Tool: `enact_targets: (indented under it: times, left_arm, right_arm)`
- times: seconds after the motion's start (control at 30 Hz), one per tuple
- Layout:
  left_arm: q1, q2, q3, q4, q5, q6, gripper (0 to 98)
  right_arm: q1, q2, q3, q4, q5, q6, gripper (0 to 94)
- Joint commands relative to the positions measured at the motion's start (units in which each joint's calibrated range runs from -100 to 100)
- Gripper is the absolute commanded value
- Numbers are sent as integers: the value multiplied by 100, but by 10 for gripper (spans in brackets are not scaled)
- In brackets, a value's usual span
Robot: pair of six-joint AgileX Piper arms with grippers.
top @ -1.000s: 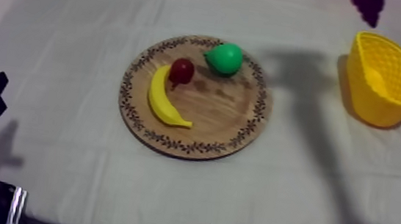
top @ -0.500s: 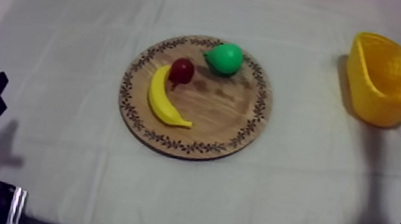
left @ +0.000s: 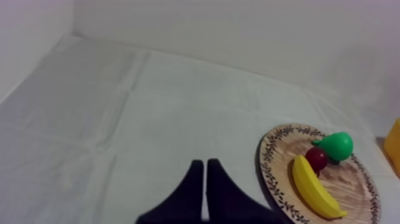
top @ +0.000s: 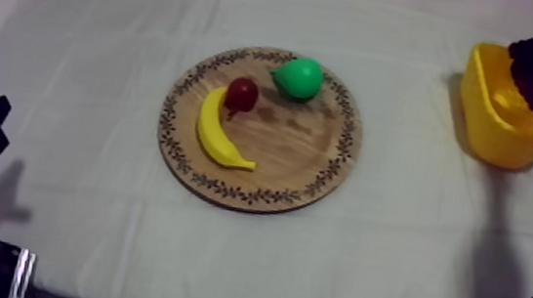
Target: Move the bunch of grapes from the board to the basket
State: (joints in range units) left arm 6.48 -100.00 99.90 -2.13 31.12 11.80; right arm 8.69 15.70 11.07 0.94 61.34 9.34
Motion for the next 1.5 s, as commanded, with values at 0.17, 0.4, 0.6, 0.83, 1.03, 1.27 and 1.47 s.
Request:
enact_targets:
  times: [0.17, 0.4, 0.6, 0.83, 1.03, 1.27, 1.47]
  left_arm:
    - [-1, 0, -1, 0, 0, 0, 1]
    - [-1, 0, -1, 0, 0, 0, 1]
    - [-1, 0, -1, 0, 0, 0, 1]
    - [-1, 0, -1, 0, 0, 0, 1]
    - [-1, 0, -1, 0, 0, 0, 1]
    - [-1, 0, -1, 0, 0, 0, 1]
    - [-1, 0, -1, 0, 0, 0, 1]
  right_arm:
    - [50, 411, -149, -32, -21, 67, 572]
    - [52, 359, -160, -97, -264, 101, 687]
    - [45, -325, 139, -114, -604, 75, 618]
    - [160, -1804, 887, -239, -958, 164, 505]
    - [171, -3284, 1976, -342, -1399, 254, 445]
    - [-100, -5015, 3500, -211, -2168, 19, 400]
    - [-402, -6441, 4876, -15, -2884, -207, 339]
